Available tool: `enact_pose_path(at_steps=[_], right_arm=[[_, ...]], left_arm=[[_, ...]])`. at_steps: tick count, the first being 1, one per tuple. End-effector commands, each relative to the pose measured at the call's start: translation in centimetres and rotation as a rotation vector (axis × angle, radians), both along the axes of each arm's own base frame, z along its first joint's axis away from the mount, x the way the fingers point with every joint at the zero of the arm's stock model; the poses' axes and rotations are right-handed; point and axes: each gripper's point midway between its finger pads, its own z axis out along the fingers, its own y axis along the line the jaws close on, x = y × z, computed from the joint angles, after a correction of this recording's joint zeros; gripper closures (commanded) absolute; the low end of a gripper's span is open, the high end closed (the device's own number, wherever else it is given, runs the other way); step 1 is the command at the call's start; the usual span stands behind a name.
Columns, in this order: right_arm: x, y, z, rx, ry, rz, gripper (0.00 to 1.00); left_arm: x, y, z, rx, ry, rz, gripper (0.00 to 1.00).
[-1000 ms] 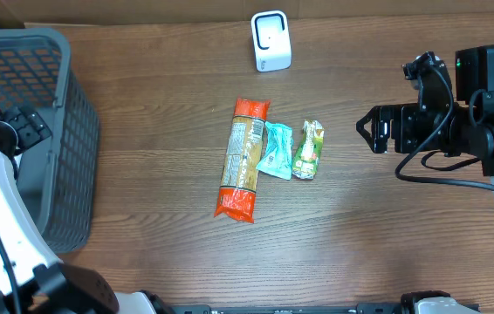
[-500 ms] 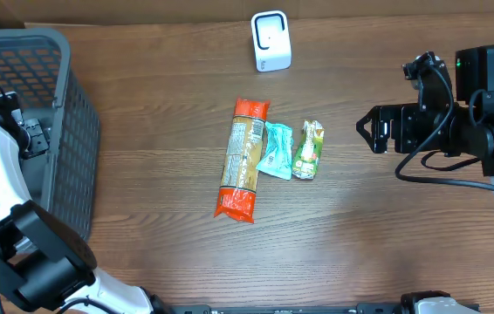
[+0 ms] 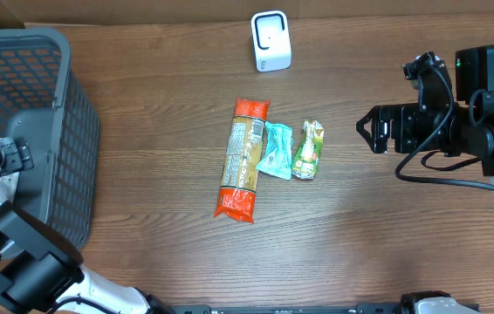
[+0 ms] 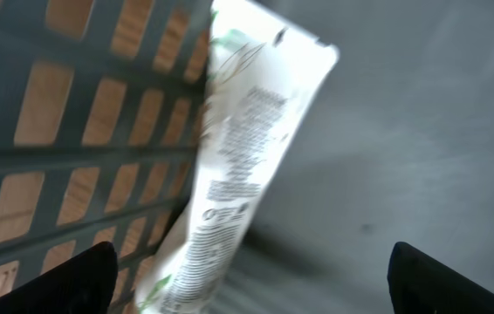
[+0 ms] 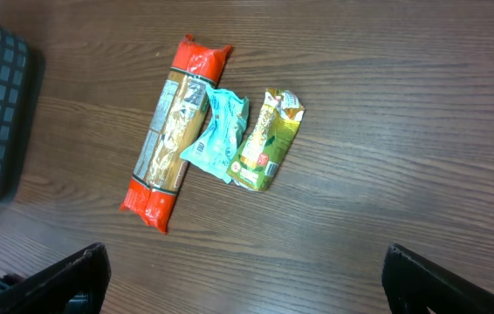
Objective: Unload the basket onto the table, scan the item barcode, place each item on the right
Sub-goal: 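Reach the left gripper into the basket and grasp the white Pantene tube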
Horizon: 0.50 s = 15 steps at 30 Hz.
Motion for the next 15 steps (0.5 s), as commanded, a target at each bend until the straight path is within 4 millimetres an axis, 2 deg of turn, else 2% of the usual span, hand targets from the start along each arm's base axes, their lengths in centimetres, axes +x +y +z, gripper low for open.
enact_pose_path(at_steps=[1, 13, 15], right_arm=[[0.2, 0.1, 0.7, -0.003, -0.028, 0.01, 0.0], [0.2, 0.1, 0.7, -0.003, -0.028, 0.01, 0.0], [0.2, 0.1, 0.7, -0.003, -0.028, 0.01, 0.0]], left_arm=[[-0.5, 0.2, -2.4, -0.047, 0.038, -0.022, 0.09], [-1.9, 1.0, -8.2, -0.128, 0.137, -0.016, 0.08], [-2.0, 0.8, -9.4, -0.149, 0.155, -0.016, 0.13]])
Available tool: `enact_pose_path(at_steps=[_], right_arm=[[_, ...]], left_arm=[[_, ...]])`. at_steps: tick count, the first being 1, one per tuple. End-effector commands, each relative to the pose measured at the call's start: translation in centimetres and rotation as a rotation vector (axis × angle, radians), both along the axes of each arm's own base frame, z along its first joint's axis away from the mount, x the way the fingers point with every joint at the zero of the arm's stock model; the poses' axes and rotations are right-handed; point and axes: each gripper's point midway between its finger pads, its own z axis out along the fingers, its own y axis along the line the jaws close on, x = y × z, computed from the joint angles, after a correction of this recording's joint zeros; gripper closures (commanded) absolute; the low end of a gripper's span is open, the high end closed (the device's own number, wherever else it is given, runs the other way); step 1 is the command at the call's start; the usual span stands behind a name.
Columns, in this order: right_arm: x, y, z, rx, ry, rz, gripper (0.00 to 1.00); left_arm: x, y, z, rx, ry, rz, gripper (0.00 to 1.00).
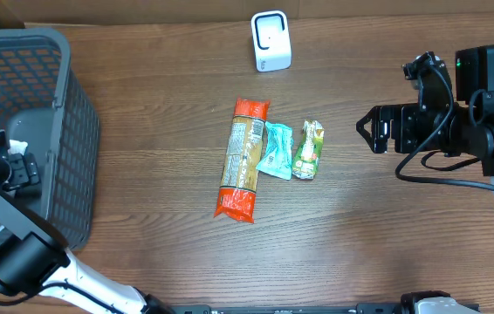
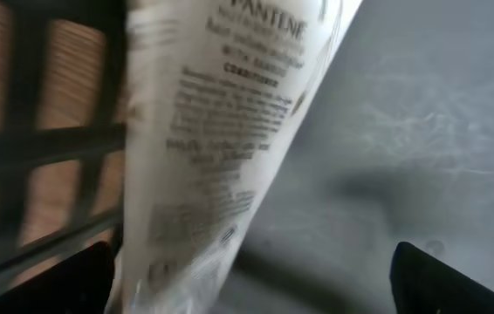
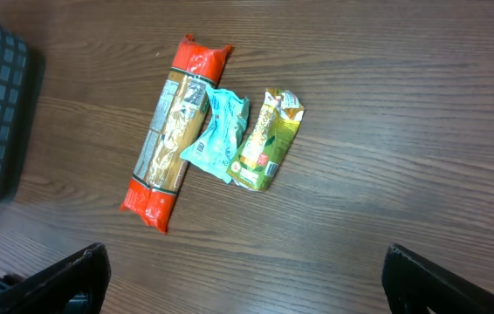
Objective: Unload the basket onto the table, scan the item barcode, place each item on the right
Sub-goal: 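Reach the left gripper into the basket and grasp the white Pantene tube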
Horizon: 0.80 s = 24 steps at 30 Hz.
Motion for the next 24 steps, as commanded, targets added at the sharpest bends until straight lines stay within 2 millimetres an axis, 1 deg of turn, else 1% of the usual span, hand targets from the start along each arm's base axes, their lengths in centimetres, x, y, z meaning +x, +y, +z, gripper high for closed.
enact_pose_path(at_steps=[1, 2, 4, 5, 7, 10, 13, 15, 17, 18, 20, 22, 23, 24], right_arm=[[0.2, 0.1, 0.7, -0.004, -0.027, 0.009, 0.0], [0.2, 0.1, 0.7, -0.003, -0.027, 0.01, 0.0], [0.2, 0.1, 0.7, -0.003, -0.027, 0.01, 0.0], [0.2, 0.1, 0.7, -0.003, -0.027, 0.01, 0.0], [0.2, 0.1, 0.7, -0.004, -0.027, 0.01, 0.0], [0.2, 0.1, 0.7, -0.004, -0.027, 0.009, 0.0], [0.2, 0.1, 0.7, -0.003, -0.027, 0.01, 0.0], [0.2, 0.1, 0.7, -0.003, -0.027, 0.01, 0.0], [0.2, 0.1, 0.7, -0.004, -0.027, 0.009, 0.0], [0.2, 0.1, 0.7, -0.003, -0.027, 0.01, 0.0], [0.2, 0.1, 0.7, -0.003, -0.027, 0.01, 0.0], [0.2, 0.1, 0.7, -0.003, -0.027, 0.01, 0.0], [0.2, 0.1, 0.7, -0.003, -0.027, 0.01, 0.0], [0.2, 0.1, 0.7, -0.003, -0.027, 0.01, 0.0]], left_arm=[[-0.6, -0.4, -3.0, -0.059, 0.043, -0.015, 0.18], [-0.6, -0.6, -3.5, -0.072, 0.049, -0.017, 0.24], [-0.5, -1.0, -4.4, -0.097, 0.054, -0.021, 0.46], [-0.5, -1.2, -4.8, -0.107, 0.057, -0.021, 0.67], [-0.5, -1.4, -5.2, -0.113, 0.063, -0.019, 0.96], [-0.2, -1.6, -5.1, -0.113, 0.064, -0.025, 0.96], [0.3, -2.1, -4.5, -0.109, 0.06, -0.039, 0.96], [0.9, -2.2, -3.5, -0.099, 0.04, -0.019, 0.96], [1.7, -2.1, -1.8, -0.08, -0.001, 0.028, 0.96], [2.6, -2.1, 0.3, -0.059, -0.045, 0.065, 0.96], [3.4, -2.2, 3.1, -0.036, -0.093, 0.098, 0.96], [4.4, -2.5, 7.1, -0.007, -0.158, 0.128, 0.96], [5.0, -2.7, 10.2, 0.019, -0.218, 0.151, 0.96], [5.4, -3.0, 12.3, 0.033, -0.261, 0.161, 0.96]])
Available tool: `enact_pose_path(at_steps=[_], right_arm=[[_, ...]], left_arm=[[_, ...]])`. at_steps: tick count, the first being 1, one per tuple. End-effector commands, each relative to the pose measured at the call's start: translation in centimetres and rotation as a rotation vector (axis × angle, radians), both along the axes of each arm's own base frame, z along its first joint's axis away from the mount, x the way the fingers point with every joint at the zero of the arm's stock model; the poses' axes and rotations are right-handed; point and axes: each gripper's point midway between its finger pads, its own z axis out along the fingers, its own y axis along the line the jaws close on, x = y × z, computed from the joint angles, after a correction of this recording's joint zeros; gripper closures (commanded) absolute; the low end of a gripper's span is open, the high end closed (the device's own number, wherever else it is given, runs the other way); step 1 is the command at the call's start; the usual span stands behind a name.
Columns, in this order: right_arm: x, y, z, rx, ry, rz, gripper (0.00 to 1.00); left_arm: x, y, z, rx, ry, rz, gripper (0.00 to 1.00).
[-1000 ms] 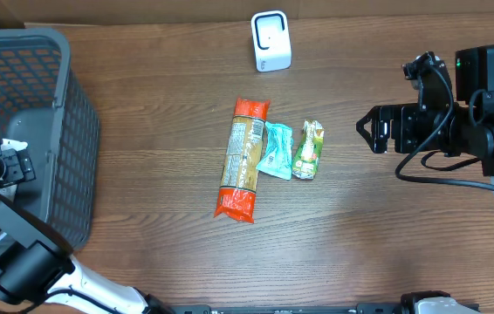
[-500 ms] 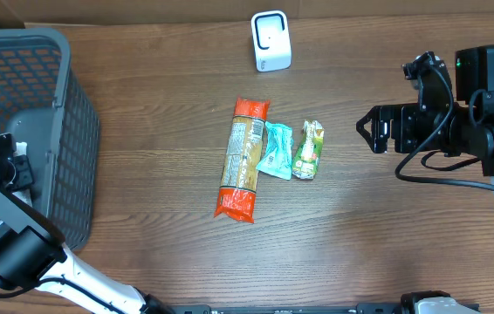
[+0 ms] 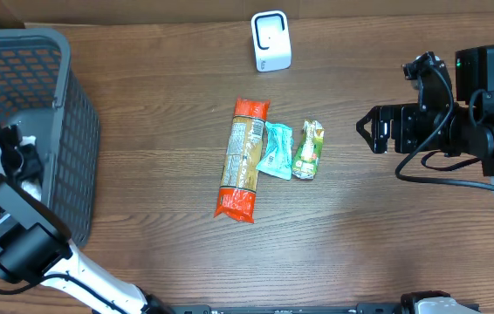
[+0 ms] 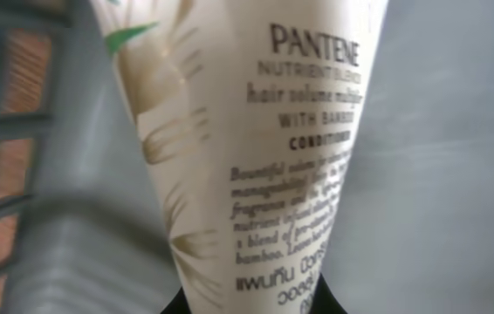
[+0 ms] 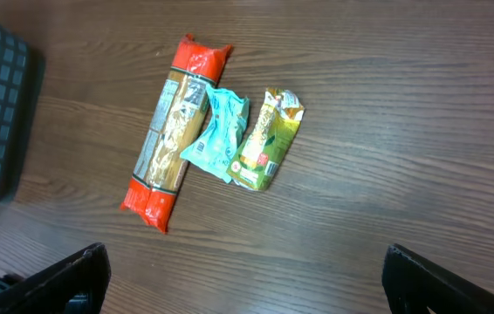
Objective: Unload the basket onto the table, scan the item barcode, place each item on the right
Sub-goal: 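Reach the left gripper into the basket and grasp the white Pantene tube, then carry the tube out and lay it left of the pasta package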
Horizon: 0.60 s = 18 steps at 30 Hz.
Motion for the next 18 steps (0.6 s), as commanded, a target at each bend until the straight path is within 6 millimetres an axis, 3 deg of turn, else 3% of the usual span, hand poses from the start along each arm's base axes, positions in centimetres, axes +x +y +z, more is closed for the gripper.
enact_pose_path(at_steps=[1, 6, 9, 12, 15, 18], right_arm=[[0.2, 0.1, 0.7, -0.003, -0.027, 0.009, 0.0], [0.2, 0.1, 0.7, -0.003, -0.027, 0.009, 0.0], [0.2, 0.1, 0.7, -0.003, -0.027, 0.009, 0.0], [0.2, 0.1, 0.7, -0.003, -0.027, 0.009, 0.0], [0.2, 0.1, 0.7, -0.003, -0.027, 0.009, 0.0], [0.2, 0.1, 0.8, -0.003, -0.028, 0.01, 0.0]], left_arm=[[3.8, 0.1, 13.5, 0.151, -0.309, 0.102, 0.96], [5.7, -3.1, 24.8, 0.204, -0.594, 0.034, 0.96], [5.2, -5.3, 31.5, 0.249, -0.748, -0.004, 0.96], [4.3, -9.3, 37.7, 0.214, -0.932, -0.058, 0.96], [3.0, -15.2, 42.1, 0.079, -1.096, -0.175, 0.96], [1.0, -21.1, 43.2, -0.088, -1.133, -0.283, 0.96]])
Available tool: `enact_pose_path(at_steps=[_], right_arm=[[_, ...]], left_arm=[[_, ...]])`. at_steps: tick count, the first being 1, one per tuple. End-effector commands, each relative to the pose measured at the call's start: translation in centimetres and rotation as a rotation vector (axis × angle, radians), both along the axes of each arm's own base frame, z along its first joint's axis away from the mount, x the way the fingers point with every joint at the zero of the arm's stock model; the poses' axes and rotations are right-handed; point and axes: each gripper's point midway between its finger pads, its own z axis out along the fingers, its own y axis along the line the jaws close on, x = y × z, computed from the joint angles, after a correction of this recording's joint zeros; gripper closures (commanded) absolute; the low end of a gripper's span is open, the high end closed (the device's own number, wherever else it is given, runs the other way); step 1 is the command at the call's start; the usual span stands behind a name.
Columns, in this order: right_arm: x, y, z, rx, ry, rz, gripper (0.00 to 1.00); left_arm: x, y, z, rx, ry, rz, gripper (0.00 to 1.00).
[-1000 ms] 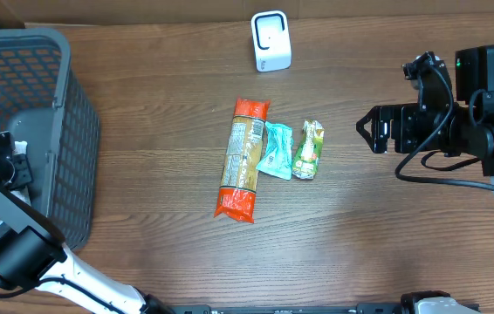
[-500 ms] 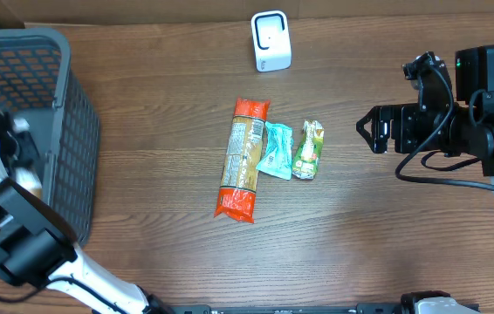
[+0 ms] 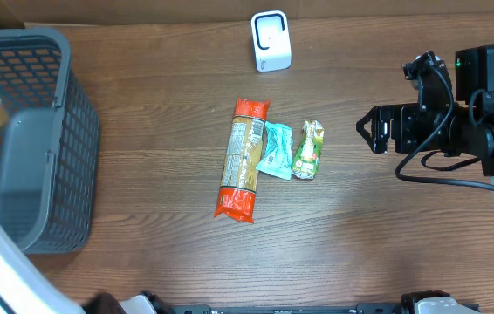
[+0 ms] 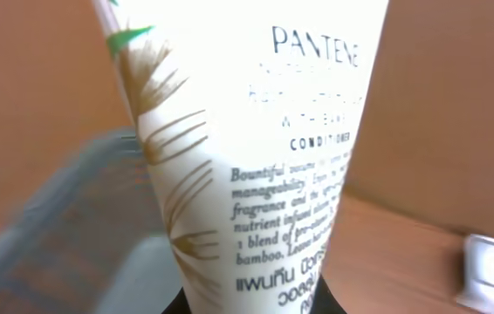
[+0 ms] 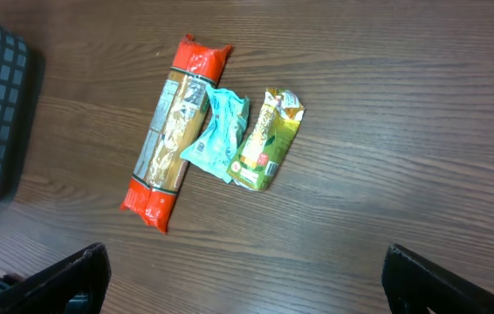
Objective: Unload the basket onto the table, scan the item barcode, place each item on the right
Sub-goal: 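Carry the tube out and lay it left of the pasta package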
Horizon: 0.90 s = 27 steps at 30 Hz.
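A white Pantene conditioner tube [image 4: 247, 148] fills the left wrist view, print facing the camera. My left gripper [image 4: 249, 303] is shut on its lower end; dark fingers [image 4: 175, 307] show on either side. In the overhead view the tube is a blur at the left edge, above the grey basket [image 3: 51, 52]. The white scanner [image 3: 271, 41] stands at the back of the table and shows blurred at the right. My right gripper [image 3: 367, 129] is open at the right, nothing between its fingers [image 5: 72, 279].
An orange pasta pack [image 3: 243, 159], a teal packet [image 3: 275, 150] and a green packet [image 3: 308, 149] lie side by side mid-table, also seen from the right wrist as pasta pack [image 5: 170, 131]. A brown cardboard wall [image 4: 37, 78] runs along the back.
My left gripper, shut on the tube inside the basket before, now holds it up above the basket, with the cardboard wall and the scanner behind it. The right arm has not moved.
My left gripper was open inside the basket, with the tube leaning against the mesh wall. Then it was closer to the tube, then shut on it with the basket floor behind. Now the tube is out of the basket. The right gripper stayed open and still.
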Motion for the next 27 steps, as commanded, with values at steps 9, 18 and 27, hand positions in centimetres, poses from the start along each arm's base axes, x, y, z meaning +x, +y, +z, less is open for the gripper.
enact_pose_path(at_steps=[9, 18, 27], right_arm=[[0.2, 0.1, 0.7, -0.003, -0.027, 0.009, 0.0], [0.2, 0.1, 0.7, -0.003, -0.027, 0.009, 0.0], [0.2, 0.1, 0.7, -0.003, -0.027, 0.009, 0.0]], left_arm=[[-2.2, -20.3, -7.9, -0.356, 0.333, -0.567, 0.96], [1.7, -24.1, -23.6, -0.303, 0.692, -0.538, 0.96], [3.3, -26.4, -37.4, -0.383, 0.884, -0.484, 0.96]])
